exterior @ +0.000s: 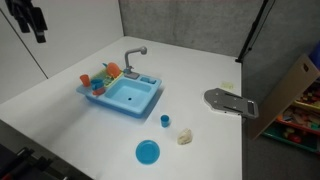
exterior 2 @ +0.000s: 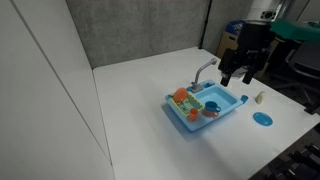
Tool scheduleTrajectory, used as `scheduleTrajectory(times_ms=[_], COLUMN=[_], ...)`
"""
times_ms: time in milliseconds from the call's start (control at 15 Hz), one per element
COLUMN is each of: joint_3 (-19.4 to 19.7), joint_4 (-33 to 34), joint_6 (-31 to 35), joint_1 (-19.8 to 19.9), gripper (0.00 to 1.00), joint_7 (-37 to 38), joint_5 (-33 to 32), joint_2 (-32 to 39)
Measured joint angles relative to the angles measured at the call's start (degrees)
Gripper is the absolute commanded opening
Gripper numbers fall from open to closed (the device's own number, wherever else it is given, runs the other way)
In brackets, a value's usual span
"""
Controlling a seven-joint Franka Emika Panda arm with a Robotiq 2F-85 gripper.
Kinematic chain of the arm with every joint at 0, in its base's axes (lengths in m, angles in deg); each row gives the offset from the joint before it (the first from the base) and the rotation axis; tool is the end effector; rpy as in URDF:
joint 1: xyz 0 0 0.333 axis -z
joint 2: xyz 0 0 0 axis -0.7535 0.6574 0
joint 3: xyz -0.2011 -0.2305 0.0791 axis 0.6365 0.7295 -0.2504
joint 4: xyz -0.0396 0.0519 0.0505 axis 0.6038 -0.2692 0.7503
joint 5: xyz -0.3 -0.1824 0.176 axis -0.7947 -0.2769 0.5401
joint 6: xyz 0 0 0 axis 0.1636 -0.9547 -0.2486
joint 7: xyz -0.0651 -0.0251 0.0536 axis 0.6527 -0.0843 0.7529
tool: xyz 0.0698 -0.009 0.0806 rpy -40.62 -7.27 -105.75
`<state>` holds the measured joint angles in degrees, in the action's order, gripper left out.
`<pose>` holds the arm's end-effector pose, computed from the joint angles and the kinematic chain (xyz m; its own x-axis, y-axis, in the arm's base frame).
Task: Put the blue cup on the plate
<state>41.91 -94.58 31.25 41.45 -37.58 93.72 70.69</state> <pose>0.4771 0.1545 0.4041 0.9737 -0.1505 -0.1708 -0.1745 -0.9753 -0.1356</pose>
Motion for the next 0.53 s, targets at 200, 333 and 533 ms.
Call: scheduleTrajectory(times_ms=[200, 333, 533], joint_3=[0.97, 1.71, 2.72], joint_4=[-0.15, -0.41, -0.65], joint_6=[2.96, 5.04, 8.35], joint_1=[1.03, 1.85, 2.9], gripper=[1.0, 1.0, 1.0], joint_7=[0.1, 0.27, 1.59], joint_5=[-2.12, -3.54, -6.29], joint_2=[0.65, 1.06, 2.22])
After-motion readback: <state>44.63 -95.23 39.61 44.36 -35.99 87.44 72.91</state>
